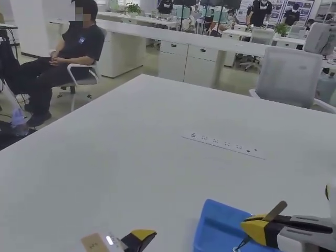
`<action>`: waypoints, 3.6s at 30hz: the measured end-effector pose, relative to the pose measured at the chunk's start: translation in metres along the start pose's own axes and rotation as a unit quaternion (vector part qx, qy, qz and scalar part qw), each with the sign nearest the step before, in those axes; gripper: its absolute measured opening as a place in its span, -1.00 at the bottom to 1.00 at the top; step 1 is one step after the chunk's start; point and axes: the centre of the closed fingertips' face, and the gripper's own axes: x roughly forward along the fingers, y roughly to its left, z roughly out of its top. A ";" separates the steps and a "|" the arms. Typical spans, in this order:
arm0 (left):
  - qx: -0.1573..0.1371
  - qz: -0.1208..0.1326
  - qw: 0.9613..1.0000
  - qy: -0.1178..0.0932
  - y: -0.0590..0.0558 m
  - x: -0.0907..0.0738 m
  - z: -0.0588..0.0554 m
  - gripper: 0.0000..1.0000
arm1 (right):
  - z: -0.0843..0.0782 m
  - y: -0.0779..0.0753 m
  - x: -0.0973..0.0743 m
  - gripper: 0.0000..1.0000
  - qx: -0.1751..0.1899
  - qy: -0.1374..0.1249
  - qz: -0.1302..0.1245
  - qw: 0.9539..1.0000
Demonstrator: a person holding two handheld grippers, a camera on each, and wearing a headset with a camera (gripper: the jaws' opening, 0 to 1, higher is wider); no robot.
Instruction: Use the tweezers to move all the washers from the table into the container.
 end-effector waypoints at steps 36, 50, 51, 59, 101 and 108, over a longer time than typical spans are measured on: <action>0.003 -0.003 1.000 0.011 -0.001 0.001 -0.004 0.47 | -0.074 0.011 0.030 -0.93 -0.024 0.072 0.020 0.997; 0.001 -0.004 1.000 0.008 -0.002 0.001 -0.003 0.48 | -0.079 0.010 0.034 -0.93 -0.021 0.074 0.020 0.997; 0.001 -0.004 1.000 0.009 -0.002 0.001 -0.003 0.48 | -0.078 0.010 0.034 -0.92 -0.019 0.070 0.020 0.997; 0.002 -0.003 1.000 0.009 -0.002 0.000 -0.003 0.48 | -0.079 0.014 0.035 -0.93 -0.048 0.075 0.022 0.996; 0.005 -0.007 1.000 0.010 -0.003 0.000 -0.003 0.47 | -0.056 0.015 0.011 -0.94 -0.012 0.028 0.013 0.999; 0.004 -0.010 1.000 0.012 -0.004 0.001 -0.004 0.47 | -0.029 0.012 0.004 -0.94 0.008 -0.010 0.017 1.000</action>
